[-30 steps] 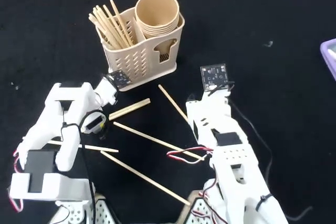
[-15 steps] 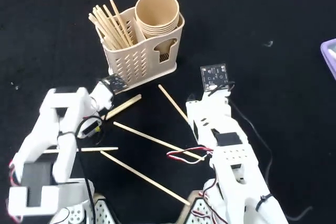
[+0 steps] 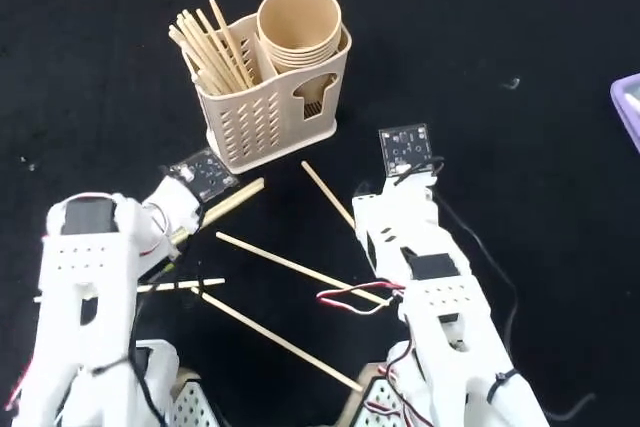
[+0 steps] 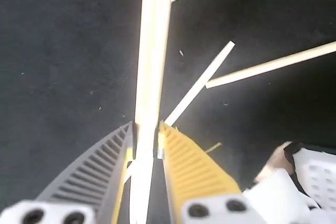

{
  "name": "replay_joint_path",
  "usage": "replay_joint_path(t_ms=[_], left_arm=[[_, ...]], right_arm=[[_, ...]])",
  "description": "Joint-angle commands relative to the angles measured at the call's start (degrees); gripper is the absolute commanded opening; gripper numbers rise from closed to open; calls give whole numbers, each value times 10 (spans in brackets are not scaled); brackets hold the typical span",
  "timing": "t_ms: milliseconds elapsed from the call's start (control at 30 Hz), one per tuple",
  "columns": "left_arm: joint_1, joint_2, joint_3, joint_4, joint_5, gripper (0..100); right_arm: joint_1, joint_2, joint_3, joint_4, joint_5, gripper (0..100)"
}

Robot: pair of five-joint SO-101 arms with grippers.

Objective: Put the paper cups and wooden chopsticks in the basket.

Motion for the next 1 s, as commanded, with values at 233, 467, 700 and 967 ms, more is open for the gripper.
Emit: replay_joint_path(t_ms=[233,467,700,967], left_arm=[[-2,-215,-231,-123,309,29],[3,-196,-227,-385,647,29],[23,-91,-232,-571,787,30],[170,76,-304,-667,749,30]], right_arm=[[-12,-17,-4,-11,-1,152],[-12,-17,-1,-11,-1,152],[-12,-17,-1,-12,0,152],[-12,-17,-2,-12,0,152]])
